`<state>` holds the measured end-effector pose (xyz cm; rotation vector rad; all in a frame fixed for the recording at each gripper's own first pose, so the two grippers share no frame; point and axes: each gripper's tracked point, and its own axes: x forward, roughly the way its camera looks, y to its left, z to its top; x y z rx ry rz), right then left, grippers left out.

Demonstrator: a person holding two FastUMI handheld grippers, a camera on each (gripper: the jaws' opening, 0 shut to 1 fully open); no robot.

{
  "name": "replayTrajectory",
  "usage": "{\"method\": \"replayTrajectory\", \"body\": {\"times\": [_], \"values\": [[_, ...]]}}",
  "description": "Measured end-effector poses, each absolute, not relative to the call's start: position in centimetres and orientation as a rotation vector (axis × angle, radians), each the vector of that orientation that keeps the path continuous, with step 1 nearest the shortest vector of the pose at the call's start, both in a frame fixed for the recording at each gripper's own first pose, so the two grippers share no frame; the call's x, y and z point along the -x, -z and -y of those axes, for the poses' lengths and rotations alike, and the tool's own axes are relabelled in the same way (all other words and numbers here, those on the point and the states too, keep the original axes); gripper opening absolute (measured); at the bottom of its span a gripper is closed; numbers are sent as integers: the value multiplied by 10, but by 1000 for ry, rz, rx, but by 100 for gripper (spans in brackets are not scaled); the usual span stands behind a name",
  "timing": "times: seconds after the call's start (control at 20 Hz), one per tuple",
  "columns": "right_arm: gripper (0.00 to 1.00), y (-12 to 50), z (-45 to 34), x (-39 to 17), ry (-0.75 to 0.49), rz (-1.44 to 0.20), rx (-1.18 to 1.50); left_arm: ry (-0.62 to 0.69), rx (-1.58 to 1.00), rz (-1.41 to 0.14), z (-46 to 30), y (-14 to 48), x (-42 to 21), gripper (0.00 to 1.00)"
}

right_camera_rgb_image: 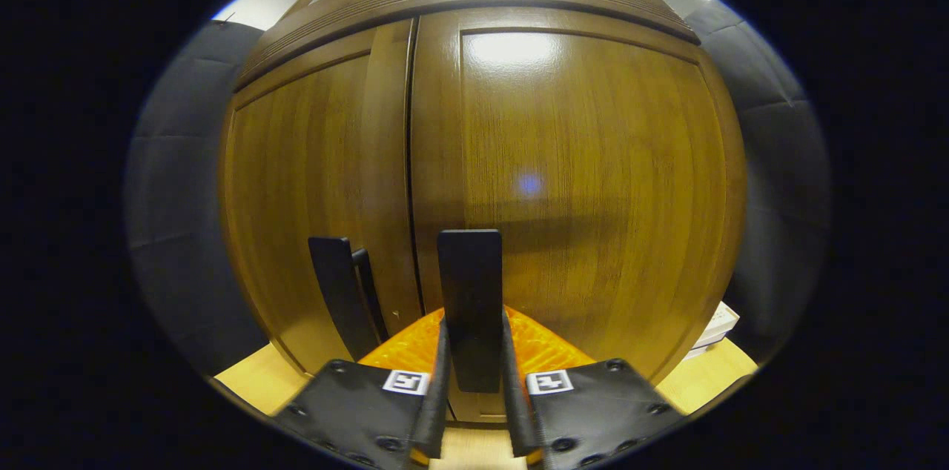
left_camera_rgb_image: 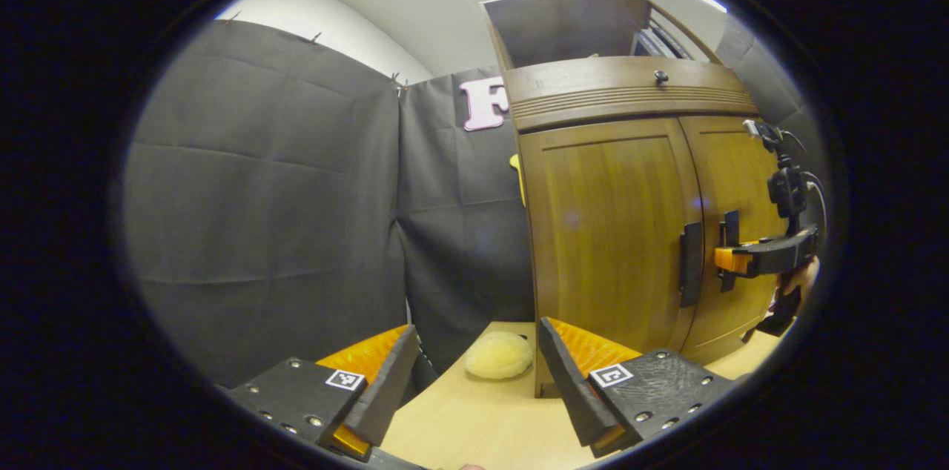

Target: Open the right door of the double-door shoe cabinet with the right hand, and open the left door with the left hand.

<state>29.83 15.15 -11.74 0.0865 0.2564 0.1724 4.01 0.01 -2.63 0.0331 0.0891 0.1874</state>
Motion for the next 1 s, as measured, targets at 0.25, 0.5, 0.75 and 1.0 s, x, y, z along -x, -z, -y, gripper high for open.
{"method": "replayTrajectory", "body": {"times": [0.25, 0.5, 0.75, 1.0], "values": [[27, 114, -152, -290, -217, -279, -89, -176, -30, -78, 3, 23, -40, 97], [24, 110, -143, -255, -270, -271, -93, -137, -37, -57, 9, 19, -43, 97], [27, 105, -127, -222, -334, -269, -116, -101, -40, -49, 16, 16, -42, 97], [27, 103, -107, -189, -386, -276, -144, -59, -46, -35, 24, 13, -42, 97]]}}
